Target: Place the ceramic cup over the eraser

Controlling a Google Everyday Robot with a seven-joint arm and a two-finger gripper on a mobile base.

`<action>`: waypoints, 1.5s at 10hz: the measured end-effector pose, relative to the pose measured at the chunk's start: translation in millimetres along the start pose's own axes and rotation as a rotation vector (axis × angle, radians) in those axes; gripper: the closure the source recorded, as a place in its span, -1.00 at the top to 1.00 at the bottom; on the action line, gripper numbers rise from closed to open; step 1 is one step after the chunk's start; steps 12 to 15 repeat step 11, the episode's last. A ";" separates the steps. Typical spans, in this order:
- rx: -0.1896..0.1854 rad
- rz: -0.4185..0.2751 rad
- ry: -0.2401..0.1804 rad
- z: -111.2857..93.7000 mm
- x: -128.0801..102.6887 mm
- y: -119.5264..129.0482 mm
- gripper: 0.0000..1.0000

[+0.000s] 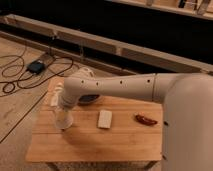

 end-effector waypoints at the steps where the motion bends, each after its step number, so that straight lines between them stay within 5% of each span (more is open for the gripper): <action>1: -0.005 0.002 -0.003 2.2 1.4 -0.6 0.59; 15: -0.024 0.011 -0.007 6.0 6.7 -2.5 0.60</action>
